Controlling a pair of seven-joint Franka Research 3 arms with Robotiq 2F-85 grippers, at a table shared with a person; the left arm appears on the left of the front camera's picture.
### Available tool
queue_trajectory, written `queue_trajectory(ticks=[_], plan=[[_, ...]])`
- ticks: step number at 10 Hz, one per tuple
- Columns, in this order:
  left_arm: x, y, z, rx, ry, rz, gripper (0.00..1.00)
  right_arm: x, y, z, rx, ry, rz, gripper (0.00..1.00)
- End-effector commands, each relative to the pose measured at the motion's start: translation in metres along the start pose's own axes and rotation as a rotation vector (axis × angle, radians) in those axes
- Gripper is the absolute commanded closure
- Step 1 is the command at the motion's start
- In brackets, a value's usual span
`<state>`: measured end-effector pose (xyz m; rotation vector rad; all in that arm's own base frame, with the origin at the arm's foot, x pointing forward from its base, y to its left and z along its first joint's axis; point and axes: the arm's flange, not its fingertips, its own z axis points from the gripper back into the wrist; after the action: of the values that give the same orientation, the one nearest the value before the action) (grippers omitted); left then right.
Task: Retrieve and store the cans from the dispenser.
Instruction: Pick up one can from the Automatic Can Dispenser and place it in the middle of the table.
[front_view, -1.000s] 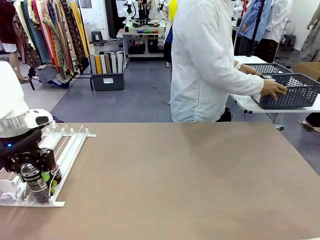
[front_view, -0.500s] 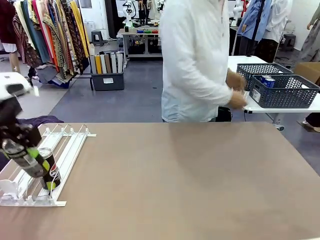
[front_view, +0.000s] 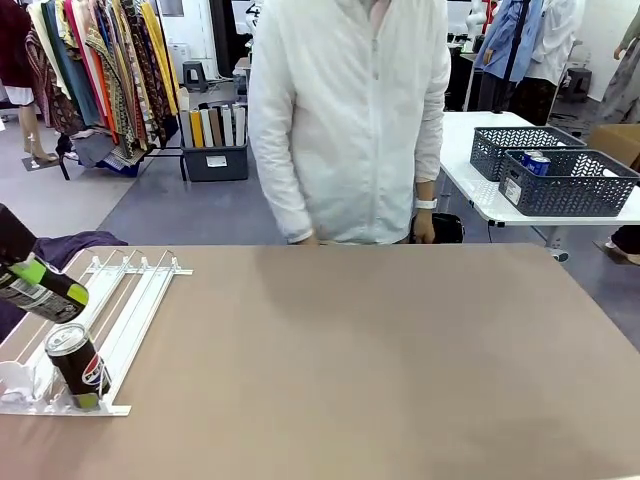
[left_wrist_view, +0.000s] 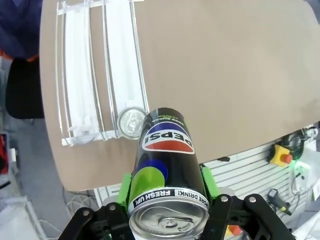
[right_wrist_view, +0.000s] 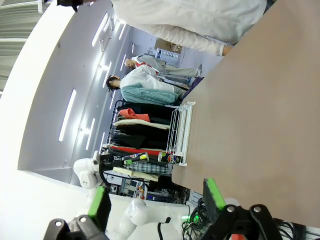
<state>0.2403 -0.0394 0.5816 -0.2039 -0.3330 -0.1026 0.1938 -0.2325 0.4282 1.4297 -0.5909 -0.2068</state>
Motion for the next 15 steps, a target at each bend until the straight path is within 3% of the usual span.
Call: queue_trajectory(ticks=[1, 5, 6, 7, 9, 11, 13, 15], plan=[[0.010, -0.009, 0.000, 0.031, 0.013, -0.018, 1.00, 0.002, 0.003, -0.002, 0.018, -0.015, 0.025, 0.00], [0.006, -0.009, -0.008, 0.026, 0.027, -0.016, 1.00, 0.002, 0.003, -0.002, 0.018, -0.015, 0.025, 0.00], [0.010, -0.008, -0.010, -0.083, -0.008, -0.033, 1.00, 0.002, 0.003, -0.002, 0.018, -0.015, 0.025, 0.00], [0.030, -0.024, -0.011, -0.108, -0.029, -0.011, 1.00, 0.002, 0.003, -0.002, 0.018, -0.015, 0.025, 0.00], [0.096, -0.104, -0.030, -0.063, 0.029, -0.191, 1.00, 0.002, 0.003, -0.002, 0.018, -0.015, 0.025, 0.00], [0.147, -0.197, -0.085, 0.003, 0.206, -0.384, 1.00, 0.002, 0.003, -0.002, 0.018, -0.015, 0.025, 0.00], [0.170, -0.269, -0.158, 0.015, 0.341, -0.457, 1.00, 0.002, 0.003, -0.002, 0.018, -0.015, 0.025, 0.00], [0.169, -0.304, -0.226, 0.027, 0.401, -0.437, 1.00, 0.002, 0.003, -0.002, 0.018, -0.015, 0.025, 0.00]])
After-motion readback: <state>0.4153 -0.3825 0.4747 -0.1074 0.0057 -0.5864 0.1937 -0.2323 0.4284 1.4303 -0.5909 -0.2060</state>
